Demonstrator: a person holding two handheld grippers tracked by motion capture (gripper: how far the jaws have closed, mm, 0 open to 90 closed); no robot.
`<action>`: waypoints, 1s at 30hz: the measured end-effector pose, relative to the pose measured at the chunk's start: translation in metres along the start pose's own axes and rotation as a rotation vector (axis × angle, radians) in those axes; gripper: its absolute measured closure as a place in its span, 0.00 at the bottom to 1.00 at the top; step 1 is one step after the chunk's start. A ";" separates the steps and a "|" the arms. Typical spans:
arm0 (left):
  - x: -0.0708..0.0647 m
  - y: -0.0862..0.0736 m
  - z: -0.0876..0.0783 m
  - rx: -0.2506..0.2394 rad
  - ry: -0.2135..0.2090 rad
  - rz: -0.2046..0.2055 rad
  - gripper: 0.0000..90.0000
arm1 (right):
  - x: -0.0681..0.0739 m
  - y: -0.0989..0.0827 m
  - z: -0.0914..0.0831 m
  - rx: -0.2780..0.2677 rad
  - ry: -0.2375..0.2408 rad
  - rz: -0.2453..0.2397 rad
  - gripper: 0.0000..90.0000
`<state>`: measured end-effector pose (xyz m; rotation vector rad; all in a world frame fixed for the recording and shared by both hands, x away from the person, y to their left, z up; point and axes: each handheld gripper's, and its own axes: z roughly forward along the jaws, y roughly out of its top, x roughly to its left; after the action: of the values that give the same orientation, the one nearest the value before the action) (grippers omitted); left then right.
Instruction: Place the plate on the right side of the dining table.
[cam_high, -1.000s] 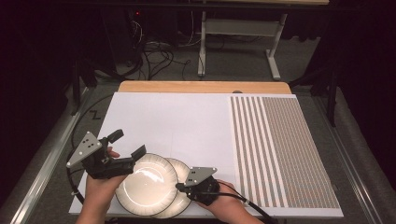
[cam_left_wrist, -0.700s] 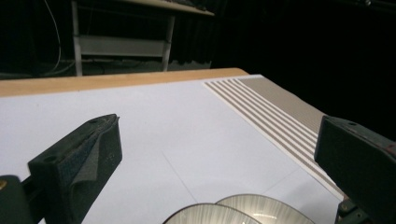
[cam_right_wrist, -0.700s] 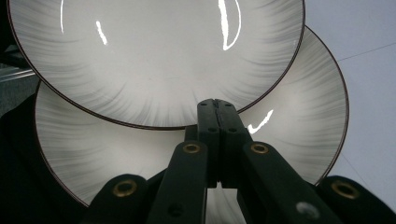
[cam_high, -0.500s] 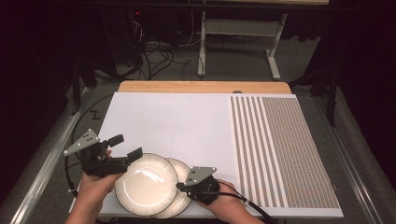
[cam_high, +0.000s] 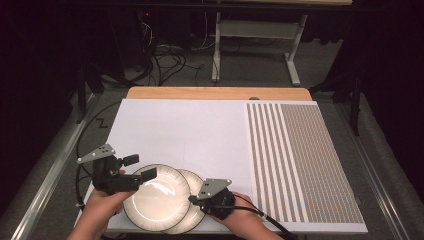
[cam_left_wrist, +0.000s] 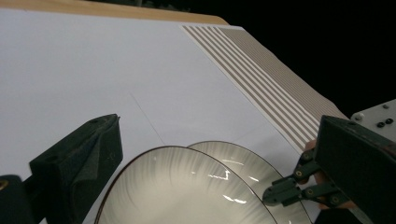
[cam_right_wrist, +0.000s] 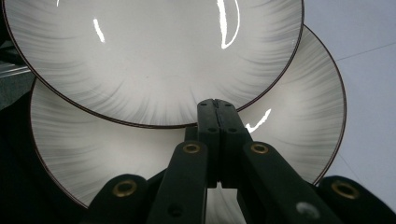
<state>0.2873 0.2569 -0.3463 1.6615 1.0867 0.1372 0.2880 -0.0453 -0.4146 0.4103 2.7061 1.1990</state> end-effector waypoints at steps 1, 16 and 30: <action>0.001 0.000 0.000 0.007 -0.004 -0.008 0.02 | 0.000 0.000 0.000 0.000 -0.001 0.001 1.00; 0.015 0.001 -0.002 0.147 -0.101 -0.172 0.02 | 0.001 0.000 0.000 0.003 -0.008 -0.003 1.00; 0.022 0.010 -0.005 0.245 -0.159 -0.317 0.01 | 0.001 0.000 0.000 0.003 -0.012 -0.005 1.00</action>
<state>0.3026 0.2764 -0.3457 1.6571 1.2663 -0.3403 0.2867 -0.0450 -0.4150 0.4103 2.6976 1.1873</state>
